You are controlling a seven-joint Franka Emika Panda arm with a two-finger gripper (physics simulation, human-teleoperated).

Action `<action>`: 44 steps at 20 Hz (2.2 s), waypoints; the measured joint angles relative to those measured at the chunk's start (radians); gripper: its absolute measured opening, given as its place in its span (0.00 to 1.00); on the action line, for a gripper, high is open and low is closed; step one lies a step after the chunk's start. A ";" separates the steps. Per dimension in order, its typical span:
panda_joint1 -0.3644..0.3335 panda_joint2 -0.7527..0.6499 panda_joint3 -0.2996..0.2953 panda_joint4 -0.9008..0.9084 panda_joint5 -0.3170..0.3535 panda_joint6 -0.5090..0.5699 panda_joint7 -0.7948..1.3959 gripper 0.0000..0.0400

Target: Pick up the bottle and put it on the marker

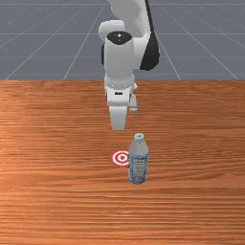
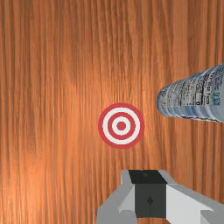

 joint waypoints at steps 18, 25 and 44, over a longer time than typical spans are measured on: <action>-0.012 -0.075 0.008 -0.126 0.023 0.223 -0.021 0.00; -0.007 -0.003 0.005 0.153 0.013 -0.259 -0.017 0.63; -0.012 -0.130 0.010 0.049 0.030 -0.159 -0.025 1.00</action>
